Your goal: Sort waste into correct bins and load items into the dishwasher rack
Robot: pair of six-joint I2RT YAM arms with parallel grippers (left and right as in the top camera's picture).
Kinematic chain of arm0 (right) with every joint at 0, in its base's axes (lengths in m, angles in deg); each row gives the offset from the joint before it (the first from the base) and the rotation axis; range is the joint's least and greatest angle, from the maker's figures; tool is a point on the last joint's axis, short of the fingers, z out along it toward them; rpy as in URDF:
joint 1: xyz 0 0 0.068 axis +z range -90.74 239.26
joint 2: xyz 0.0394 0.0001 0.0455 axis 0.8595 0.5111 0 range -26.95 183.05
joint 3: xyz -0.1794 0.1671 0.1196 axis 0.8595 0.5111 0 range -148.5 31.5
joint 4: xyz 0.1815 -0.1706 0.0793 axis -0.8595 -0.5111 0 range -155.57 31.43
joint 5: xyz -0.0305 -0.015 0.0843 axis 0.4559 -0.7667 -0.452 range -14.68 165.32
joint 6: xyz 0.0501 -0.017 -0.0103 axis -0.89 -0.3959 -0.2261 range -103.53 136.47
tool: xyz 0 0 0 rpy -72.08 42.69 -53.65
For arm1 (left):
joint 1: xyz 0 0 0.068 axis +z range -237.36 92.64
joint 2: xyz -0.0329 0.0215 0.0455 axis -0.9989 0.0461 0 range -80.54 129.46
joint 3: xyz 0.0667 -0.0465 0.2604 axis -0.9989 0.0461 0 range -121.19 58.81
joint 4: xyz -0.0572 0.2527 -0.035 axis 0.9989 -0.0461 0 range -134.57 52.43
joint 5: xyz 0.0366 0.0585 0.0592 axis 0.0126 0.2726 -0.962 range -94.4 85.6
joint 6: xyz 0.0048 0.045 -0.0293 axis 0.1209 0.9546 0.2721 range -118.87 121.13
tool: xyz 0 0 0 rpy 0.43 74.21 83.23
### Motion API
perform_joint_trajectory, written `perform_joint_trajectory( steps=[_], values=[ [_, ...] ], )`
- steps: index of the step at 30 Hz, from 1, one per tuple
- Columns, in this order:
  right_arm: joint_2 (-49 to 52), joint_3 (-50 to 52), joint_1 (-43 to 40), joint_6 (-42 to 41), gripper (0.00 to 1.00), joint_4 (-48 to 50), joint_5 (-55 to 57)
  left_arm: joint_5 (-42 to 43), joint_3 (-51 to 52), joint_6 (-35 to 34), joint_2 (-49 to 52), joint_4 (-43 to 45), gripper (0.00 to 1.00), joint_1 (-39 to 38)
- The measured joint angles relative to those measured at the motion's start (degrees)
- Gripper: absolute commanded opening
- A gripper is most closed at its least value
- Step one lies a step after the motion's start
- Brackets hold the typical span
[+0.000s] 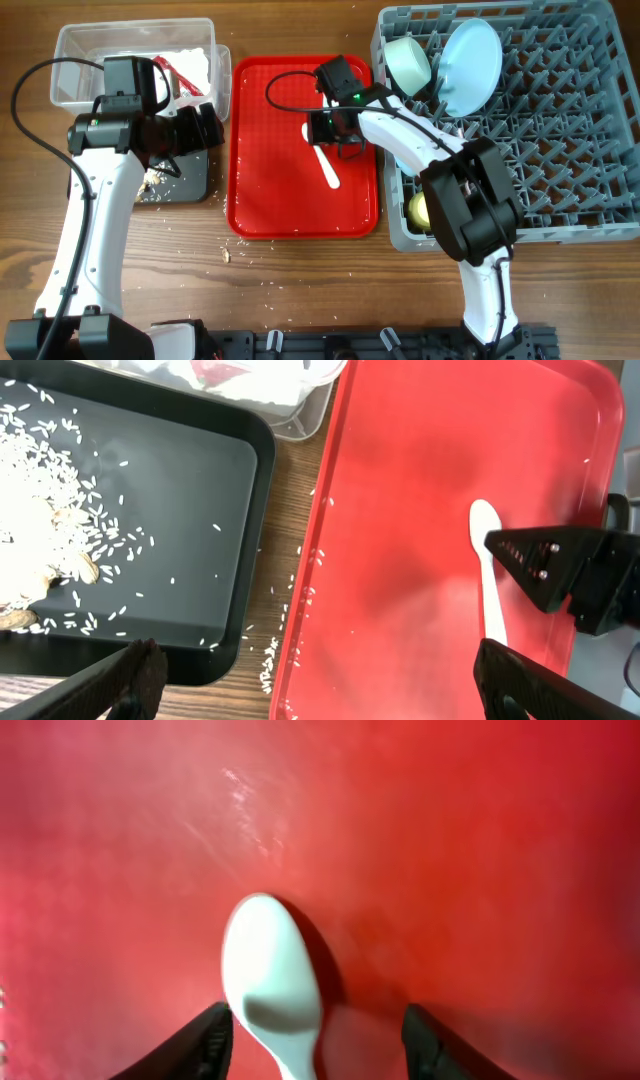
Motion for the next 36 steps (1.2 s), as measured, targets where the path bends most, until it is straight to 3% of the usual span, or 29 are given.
perform_joint_trajectory(
  steps=[5, 7, 9, 12, 15, 19, 24, 29, 31, 36],
  values=[
    [1.86, -0.33, 0.55, 1.99, 0.58, 6.58, -0.31, -0.02, 0.0, 0.0, 0.0, 0.0, 1.0, 0.0],
    [2.95, -1.77, 1.05, 2.12, 0.45, 6.75, -0.55, -0.02, 0.0, 0.0, 0.0, 0.0, 1.0, 0.0],
    [3.45, -2.43, 1.18, 2.32, 0.24, 5.81, -1.7, -0.02, 0.0, 0.0, 0.0, 0.0, 1.0, 0.0],
    [3.78, -2.62, 1.18, 0.66, 0.2, 4.17, -2.51, -0.02, 0.0, 0.0, 0.0, 0.0, 1.0, 0.0],
    [3.8, -3.19, 1.2, -1.31, 0.51, 2.19, -4.17, -0.02, 0.0, 0.0, 0.0, -0.02, 1.0, 0.0],
    [3.69, -4.13, 1.27, -1.66, 0.57, -1.03, -8.11, 0.0, 0.0, 0.0, 0.0, 0.0, 1.0, 0.0],
    [3.37, -5.57, 1.01, -1.55, 0.56, -11.3, -9.9, 0.0, 0.0, 0.0, 0.0, 0.0, 1.0, 0.0],
    [3.32, -5.88, 2.25, 1.92, 0.16, -13.46, -4.57, 0.0, 0.0, 0.0, 0.0, 0.0, 1.0, 0.0],
    [3.28, -5.81, 2.78, 2.1, 0.05, -12.92, -4.59, -0.02, 0.0, 0.0, 0.0, 0.0, 1.0, 0.0],
    [3.63, -5.66, 3.28, 0.74, 0.04, -12.59, -3.67, 0.0, 0.0, 0.0, 0.0, 0.0, 1.0, 0.0]
  ],
)
